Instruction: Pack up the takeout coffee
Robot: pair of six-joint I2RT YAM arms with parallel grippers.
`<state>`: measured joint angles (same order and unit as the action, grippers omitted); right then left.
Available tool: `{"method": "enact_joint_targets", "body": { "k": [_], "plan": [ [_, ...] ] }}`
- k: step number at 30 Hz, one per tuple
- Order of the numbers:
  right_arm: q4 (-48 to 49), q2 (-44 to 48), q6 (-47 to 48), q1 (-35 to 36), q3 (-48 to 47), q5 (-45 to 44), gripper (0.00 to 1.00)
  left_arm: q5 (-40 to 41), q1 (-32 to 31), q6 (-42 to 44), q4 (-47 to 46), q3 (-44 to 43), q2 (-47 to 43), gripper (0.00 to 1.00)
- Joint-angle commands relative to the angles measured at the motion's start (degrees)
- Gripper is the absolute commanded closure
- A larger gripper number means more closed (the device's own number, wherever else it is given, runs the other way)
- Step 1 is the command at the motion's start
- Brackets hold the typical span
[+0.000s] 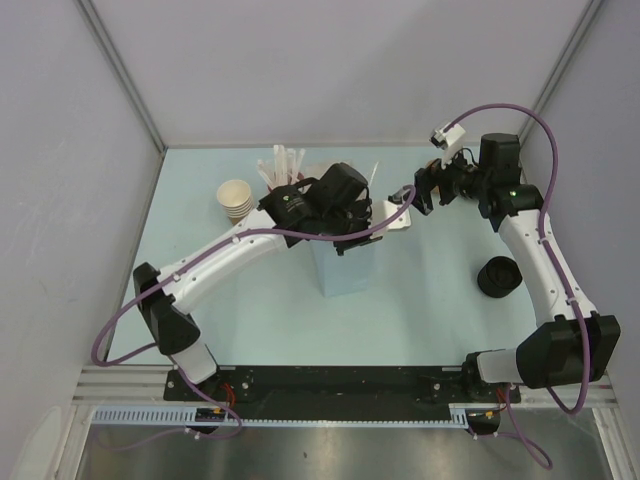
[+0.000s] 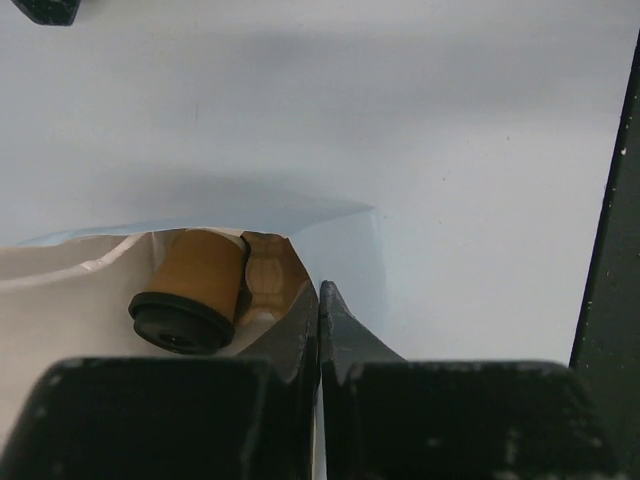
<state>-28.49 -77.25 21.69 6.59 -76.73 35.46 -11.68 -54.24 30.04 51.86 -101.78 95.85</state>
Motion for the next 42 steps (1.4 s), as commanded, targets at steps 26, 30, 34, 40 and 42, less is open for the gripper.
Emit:
{"method": "enact_joint_targets", "body": {
  "k": [26,30,34,40,42],
  "plan": [
    [0.8,-0.8,0.5,0.2,-0.2,0.8,0.0,0.3,0.1,3.8,0.7,8.0,-11.7,0.49],
    [0.8,-0.4,0.6,-0.2,-0.2,0.9,0.0,0.7,0.2,3.5,0.5,8.1,-13.1,0.18],
    [0.9,-0.3,0.5,-0.2,-0.2,1.1,0.0,2.2,0.4,3.3,0.8,8.1,-16.0,0.0],
    [0.8,-0.3,0.6,-0.3,-0.2,0.6,0.0,3.4,3.2,2.9,1.2,7.6,-23.3,0.01],
    [1.0,-0.3,0.3,-0.3,-0.1,0.3,0.0,1.4,7.0,2.1,0.4,7.6,-25.6,0.01]
  ]
}}
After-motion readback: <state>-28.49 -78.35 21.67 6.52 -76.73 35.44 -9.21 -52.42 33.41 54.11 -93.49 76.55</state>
